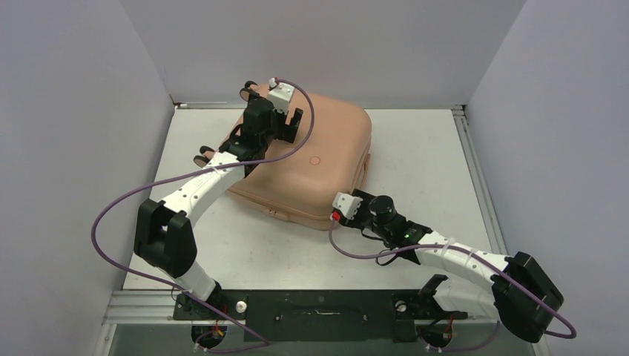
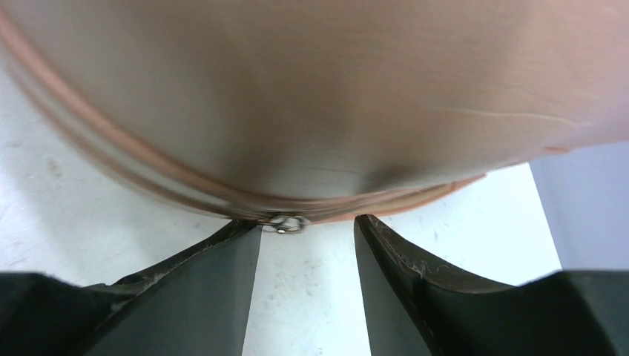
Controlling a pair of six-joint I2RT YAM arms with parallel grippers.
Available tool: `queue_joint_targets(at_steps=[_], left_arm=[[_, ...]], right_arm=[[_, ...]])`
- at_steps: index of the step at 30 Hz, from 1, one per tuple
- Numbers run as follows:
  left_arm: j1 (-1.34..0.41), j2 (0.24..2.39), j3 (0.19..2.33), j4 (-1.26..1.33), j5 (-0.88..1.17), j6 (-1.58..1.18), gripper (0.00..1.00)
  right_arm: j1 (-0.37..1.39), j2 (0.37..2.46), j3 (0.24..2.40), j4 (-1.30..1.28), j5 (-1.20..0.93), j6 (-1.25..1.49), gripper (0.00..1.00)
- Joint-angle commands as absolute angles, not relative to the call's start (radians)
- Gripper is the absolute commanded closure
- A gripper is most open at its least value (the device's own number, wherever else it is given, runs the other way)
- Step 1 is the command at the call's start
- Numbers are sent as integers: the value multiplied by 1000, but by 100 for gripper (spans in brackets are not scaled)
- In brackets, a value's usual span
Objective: Pack the luggage
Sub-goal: Zip the luggage at the center of the board.
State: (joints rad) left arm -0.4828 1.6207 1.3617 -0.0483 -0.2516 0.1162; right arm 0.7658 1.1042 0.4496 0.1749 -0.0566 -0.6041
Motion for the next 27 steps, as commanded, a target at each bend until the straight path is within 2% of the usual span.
queue_joint_targets(at_steps=[1,6,10,14,16,21,22,25,27], left_arm=[[-485,1620,1345,-59,-264,118,4],[-485,1620,1342,-57,-264,117,4],[-485,1618,1336,-54,-264,117,4],[-485,1615,1329,-50,-264,117,4],[-485,1613,1329,-49,-264,117,4],[-485,1614,1330,-53,-257,120,4],[-485,1614,1330,-56,-255,120,4],[-485,1609,1326,-57,-252,120,4],[-485,1604,1324,-55,-252,120,4]], right_arm=[[768,1107,498,357,90,-561,50],[756,1099,493,371,133,-567,54],[757,1096,496,322,78,-594,76],[756,1101,497,302,37,-617,91],[756,1099,496,292,23,-625,95],[750,1089,503,204,-74,-691,94],[749,1084,501,181,-84,-712,89],[726,1061,478,154,-94,-768,64],[716,1048,455,154,-97,-821,58]])
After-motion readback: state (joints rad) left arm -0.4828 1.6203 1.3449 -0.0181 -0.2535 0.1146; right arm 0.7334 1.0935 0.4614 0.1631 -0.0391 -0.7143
